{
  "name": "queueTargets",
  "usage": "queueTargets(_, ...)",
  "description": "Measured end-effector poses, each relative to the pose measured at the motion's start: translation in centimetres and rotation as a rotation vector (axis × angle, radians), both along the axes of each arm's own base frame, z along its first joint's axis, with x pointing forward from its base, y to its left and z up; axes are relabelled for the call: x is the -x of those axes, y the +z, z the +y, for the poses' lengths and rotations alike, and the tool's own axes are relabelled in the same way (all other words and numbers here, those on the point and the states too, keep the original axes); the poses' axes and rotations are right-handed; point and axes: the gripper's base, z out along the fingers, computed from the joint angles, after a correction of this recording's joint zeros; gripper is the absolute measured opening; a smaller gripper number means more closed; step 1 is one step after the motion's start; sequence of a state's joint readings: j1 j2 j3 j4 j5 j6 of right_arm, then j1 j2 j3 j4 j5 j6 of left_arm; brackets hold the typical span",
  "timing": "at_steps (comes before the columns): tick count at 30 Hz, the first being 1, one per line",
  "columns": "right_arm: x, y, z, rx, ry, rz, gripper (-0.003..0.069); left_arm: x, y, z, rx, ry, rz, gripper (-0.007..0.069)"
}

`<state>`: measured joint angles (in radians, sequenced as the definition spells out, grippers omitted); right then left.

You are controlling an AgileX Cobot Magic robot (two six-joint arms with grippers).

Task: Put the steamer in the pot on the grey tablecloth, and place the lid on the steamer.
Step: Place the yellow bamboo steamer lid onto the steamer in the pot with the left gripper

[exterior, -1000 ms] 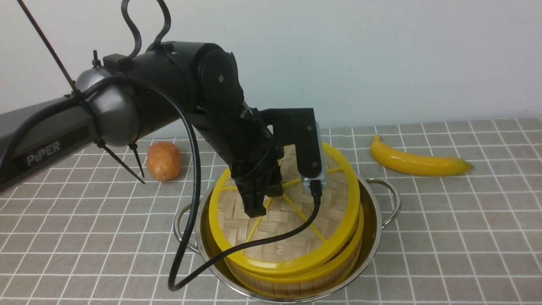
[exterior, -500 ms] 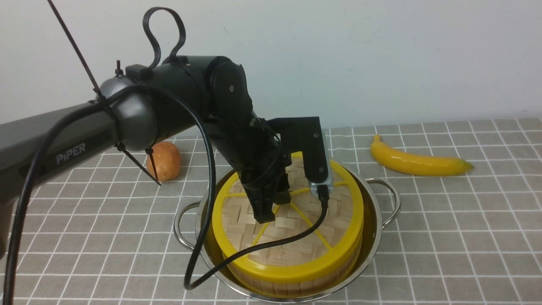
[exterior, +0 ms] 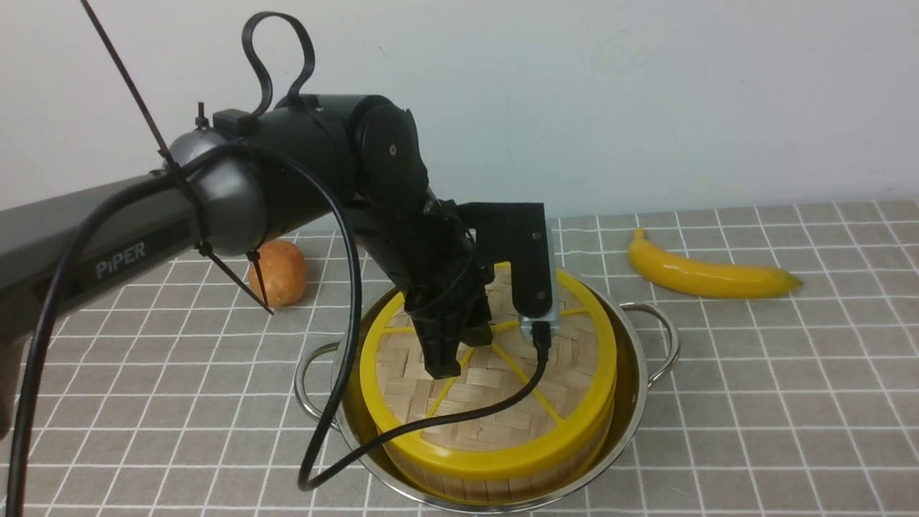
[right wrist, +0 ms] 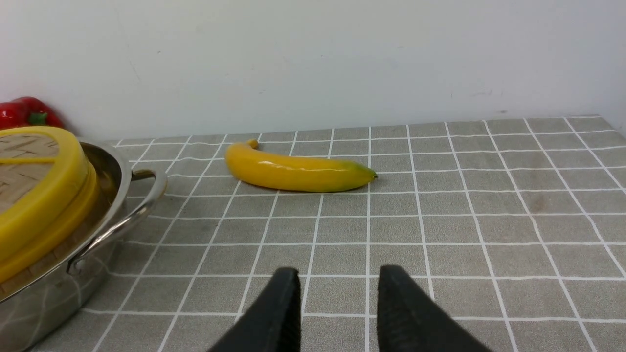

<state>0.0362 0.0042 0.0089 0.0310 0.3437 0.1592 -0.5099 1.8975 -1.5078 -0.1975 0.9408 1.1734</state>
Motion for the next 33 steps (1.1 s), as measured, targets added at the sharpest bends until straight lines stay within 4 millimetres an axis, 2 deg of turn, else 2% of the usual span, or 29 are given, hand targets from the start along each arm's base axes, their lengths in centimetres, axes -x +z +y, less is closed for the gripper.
queueTargets(11, 0.0, 0.0, 0.0, 0.000, 0.000, 0.000, 0.0243, -0.6, 2.0, -0.3, 0.009, -0.028, -0.033, 0.0123)
queueTargets(21, 0.0, 0.0, 0.0, -0.001, 0.000, 0.000, 0.0243, -0.9, 1.2, -0.6, -0.003, -0.021, 0.004, 0.0123)
queueTargets(25, 0.0, 0.0, 0.0, -0.001, 0.000, 0.000, 0.0243, -0.9, 2.1, -0.6, -0.002, -0.003, 0.017, 0.0123)
queueTargets(29, 0.0, 0.0, 0.0, -0.001, 0.000, 0.000, 0.0243, -1.2, 4.7, -0.8, 0.020, 0.037, 0.021, 0.0123)
queueTargets(33, 0.0, 0.0, 0.0, -0.001, 0.000, 0.000, 0.0243, -1.0, 5.5, -0.7, 0.014, 0.045, 0.047, 0.0123)
